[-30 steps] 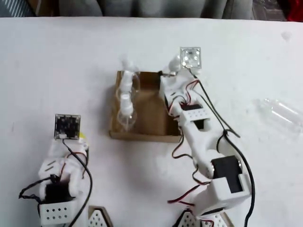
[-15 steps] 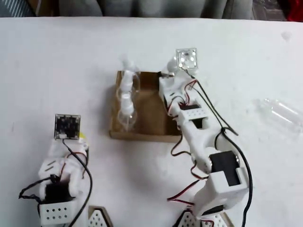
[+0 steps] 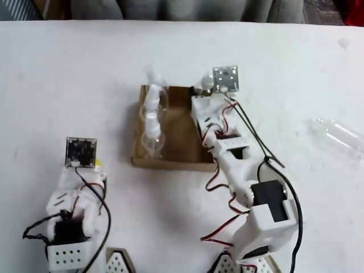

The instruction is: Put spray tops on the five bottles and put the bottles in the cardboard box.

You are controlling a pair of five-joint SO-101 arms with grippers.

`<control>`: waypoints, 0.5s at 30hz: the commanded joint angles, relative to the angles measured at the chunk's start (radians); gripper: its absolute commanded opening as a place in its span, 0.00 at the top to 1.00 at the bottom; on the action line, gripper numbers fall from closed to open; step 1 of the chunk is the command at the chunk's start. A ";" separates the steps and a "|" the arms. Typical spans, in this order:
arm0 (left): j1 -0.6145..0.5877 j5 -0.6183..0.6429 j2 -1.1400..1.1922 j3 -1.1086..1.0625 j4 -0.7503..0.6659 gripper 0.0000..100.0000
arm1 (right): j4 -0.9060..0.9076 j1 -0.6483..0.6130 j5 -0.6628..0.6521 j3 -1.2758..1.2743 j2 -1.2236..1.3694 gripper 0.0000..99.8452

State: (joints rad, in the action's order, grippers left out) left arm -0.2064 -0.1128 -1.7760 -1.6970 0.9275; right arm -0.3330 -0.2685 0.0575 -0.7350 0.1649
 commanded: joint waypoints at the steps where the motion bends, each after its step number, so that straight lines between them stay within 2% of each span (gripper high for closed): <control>1: -0.012 -0.011 -0.007 0.002 -0.028 0.98 | -0.002 0.002 0.000 0.000 -0.005 0.98; 15: -0.012 -0.011 -0.007 0.002 -0.028 0.98 | -0.002 -0.027 -0.008 0.000 -0.004 0.98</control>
State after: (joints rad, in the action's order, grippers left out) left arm -0.2064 -0.1128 -1.7760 -1.6970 0.9275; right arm -0.3330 -0.2793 0.0545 -0.7350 0.1649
